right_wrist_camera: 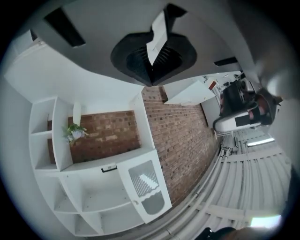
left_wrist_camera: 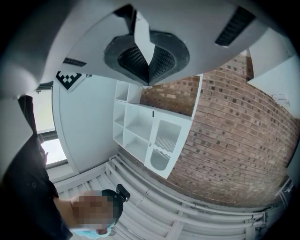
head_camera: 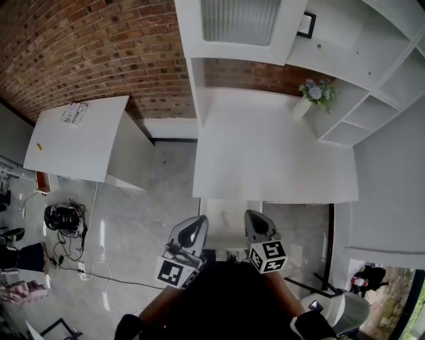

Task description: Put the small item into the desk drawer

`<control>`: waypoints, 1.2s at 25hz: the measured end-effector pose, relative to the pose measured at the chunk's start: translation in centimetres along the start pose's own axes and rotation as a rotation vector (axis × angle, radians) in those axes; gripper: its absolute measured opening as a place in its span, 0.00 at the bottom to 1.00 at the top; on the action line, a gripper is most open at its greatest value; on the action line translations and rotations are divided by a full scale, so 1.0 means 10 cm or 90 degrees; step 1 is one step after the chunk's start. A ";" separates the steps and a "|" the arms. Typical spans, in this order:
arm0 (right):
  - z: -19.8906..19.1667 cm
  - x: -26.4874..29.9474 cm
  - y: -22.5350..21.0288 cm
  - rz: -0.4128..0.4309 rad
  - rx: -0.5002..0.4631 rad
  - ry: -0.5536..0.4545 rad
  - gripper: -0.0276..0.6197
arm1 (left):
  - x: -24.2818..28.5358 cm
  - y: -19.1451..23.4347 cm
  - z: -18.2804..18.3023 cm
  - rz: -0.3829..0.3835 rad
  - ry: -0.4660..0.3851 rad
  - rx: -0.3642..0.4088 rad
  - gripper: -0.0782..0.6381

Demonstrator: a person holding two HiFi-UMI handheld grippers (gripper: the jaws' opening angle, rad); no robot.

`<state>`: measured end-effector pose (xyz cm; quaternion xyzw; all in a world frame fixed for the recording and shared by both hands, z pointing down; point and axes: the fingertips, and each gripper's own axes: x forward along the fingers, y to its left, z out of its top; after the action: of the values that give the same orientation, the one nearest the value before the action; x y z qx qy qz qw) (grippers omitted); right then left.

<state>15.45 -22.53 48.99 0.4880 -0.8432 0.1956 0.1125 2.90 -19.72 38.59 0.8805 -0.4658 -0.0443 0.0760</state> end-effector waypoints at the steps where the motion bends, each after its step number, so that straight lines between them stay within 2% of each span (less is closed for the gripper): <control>1: 0.06 -0.07 0.03 -0.003 -0.002 -0.012 0.06 | -0.01 -0.01 -0.01 -0.001 0.001 0.000 0.14; 9: 0.31 -0.46 0.16 -0.024 0.006 -0.085 0.06 | -0.06 -0.10 -0.05 -0.009 -0.001 0.003 0.14; 18: 0.33 -0.49 0.17 -0.027 -0.006 -0.093 0.06 | -0.04 -0.16 -0.06 -0.017 -0.003 -0.012 0.14; 30: 0.34 -0.49 0.18 -0.021 -0.008 -0.091 0.06 | -0.07 -0.12 -0.11 -0.014 0.007 -0.004 0.14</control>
<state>16.36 -19.45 43.73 0.5140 -0.8421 0.1526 0.0583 3.65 -18.33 39.48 0.8855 -0.4556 -0.0416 0.0806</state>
